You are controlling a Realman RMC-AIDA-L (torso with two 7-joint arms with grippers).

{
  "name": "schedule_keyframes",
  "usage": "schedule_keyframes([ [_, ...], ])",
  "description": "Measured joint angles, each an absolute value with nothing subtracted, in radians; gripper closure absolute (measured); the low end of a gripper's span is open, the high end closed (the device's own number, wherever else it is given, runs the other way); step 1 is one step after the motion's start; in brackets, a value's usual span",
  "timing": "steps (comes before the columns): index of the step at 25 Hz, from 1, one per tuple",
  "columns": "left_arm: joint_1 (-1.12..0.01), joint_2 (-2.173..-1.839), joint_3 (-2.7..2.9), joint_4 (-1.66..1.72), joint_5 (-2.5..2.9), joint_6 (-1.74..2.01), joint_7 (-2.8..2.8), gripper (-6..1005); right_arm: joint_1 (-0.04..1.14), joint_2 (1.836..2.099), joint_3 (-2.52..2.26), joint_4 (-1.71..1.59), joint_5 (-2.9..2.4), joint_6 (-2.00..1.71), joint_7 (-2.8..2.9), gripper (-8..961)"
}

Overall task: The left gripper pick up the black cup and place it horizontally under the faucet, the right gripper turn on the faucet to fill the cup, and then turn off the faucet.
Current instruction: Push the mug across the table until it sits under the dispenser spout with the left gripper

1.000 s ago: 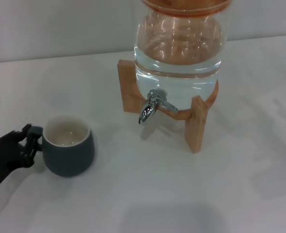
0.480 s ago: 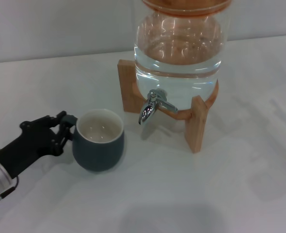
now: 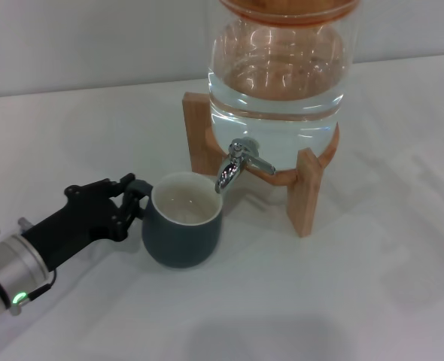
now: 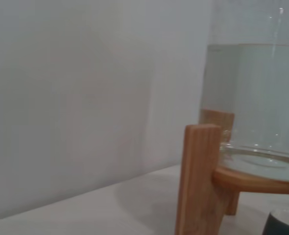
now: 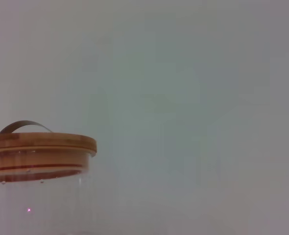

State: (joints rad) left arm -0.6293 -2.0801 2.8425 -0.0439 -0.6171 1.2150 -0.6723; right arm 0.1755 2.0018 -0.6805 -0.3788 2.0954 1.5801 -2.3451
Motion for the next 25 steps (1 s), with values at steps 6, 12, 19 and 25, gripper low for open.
schedule_keyframes([
  [6,-0.657,-2.080,2.842,0.000,-0.609,1.158,-0.651,821,0.179,2.002,-0.699,-0.376,2.095,1.578,-2.346,140],
  [12,-0.684,-2.081,2.843,0.043,-0.604,1.107,-0.639,825,0.181,2.004,-0.706,-0.376,2.095,1.575,-2.346,140],
  [19,-0.701,-2.083,2.842,0.080,-0.584,1.058,-0.631,829,0.186,2.005,-0.712,-0.374,2.095,1.567,-2.347,140],
  [25,-0.692,-2.083,2.842,0.083,-0.577,1.046,-0.631,832,0.186,2.005,-0.711,-0.370,2.095,1.563,-2.347,141],
])
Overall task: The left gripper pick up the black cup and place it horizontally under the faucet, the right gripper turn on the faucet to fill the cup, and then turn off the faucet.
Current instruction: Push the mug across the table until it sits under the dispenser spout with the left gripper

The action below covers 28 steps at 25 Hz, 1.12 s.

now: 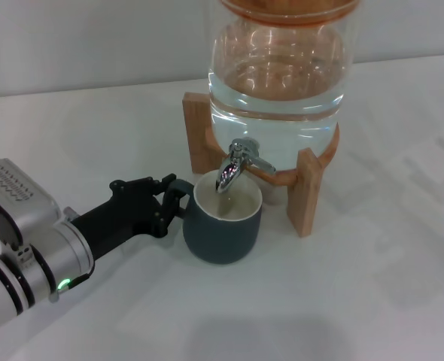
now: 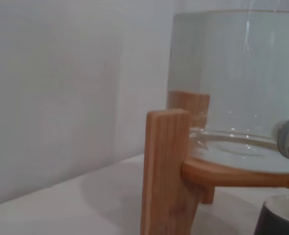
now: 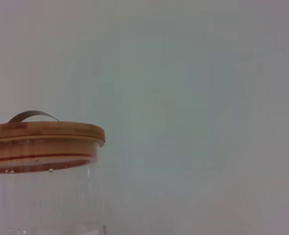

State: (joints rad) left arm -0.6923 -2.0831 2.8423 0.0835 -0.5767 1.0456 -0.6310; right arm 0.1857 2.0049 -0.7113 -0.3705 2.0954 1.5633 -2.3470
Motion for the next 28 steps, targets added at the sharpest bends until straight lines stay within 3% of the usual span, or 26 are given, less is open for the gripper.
schedule_keyframes([
  [11,-0.689,-2.083,2.843,0.084,-0.555,1.020,-0.640,837,0.187,2.005,-0.712,-0.364,2.095,1.563,-2.347,141],
  [22,-0.701,-2.084,2.838,0.086,-0.558,1.002,-0.638,676,0.186,2.005,-0.712,-0.362,2.095,1.563,-2.347,140],
  [28,-0.688,-2.083,2.840,0.086,-0.556,1.026,-0.627,527,0.186,2.005,-0.706,-0.362,2.095,1.563,-2.347,140],
])
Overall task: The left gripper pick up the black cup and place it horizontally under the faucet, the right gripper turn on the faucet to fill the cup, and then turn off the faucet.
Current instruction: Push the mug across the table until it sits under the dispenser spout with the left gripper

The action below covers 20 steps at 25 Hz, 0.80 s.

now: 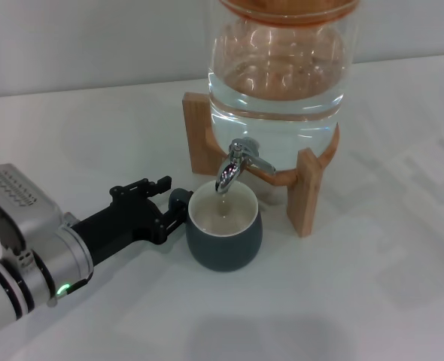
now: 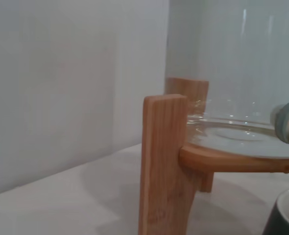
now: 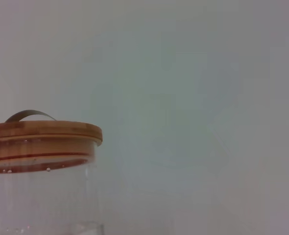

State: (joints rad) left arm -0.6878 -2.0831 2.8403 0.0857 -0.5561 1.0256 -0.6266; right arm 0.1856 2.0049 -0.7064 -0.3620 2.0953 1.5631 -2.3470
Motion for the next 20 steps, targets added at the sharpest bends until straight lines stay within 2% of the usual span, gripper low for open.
schedule_keyframes([
  [13,-0.645,-2.077,2.837,0.074,-0.559,1.084,-0.600,467,0.186,2.005,-0.707,-0.362,2.095,1.558,-2.347,140],
  [20,-0.622,-2.076,2.838,0.051,-0.559,1.141,-0.600,467,0.184,2.005,-0.705,-0.362,2.095,1.557,-2.347,140],
])
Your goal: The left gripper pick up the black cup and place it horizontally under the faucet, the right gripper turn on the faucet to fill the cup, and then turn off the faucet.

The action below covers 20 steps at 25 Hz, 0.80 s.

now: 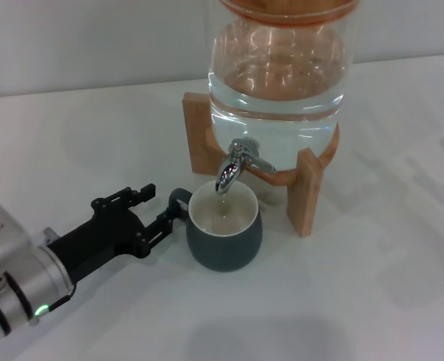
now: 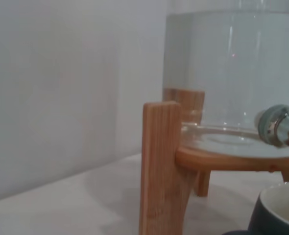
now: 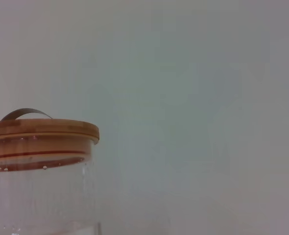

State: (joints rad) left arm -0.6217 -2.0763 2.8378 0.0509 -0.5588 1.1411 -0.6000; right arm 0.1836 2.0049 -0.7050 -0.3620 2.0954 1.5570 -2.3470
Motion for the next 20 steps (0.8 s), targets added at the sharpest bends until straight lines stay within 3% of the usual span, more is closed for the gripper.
schedule_keyframes([
  [14,-0.541,-2.075,2.837,-0.087,-0.564,1.359,-0.694,467,0.175,1.998,-0.702,-0.370,2.096,1.552,-2.336,141],
  [20,-0.498,-2.073,2.833,-0.181,-0.657,1.429,-0.761,467,0.127,1.961,-0.707,-0.426,2.059,1.559,-2.262,141],
])
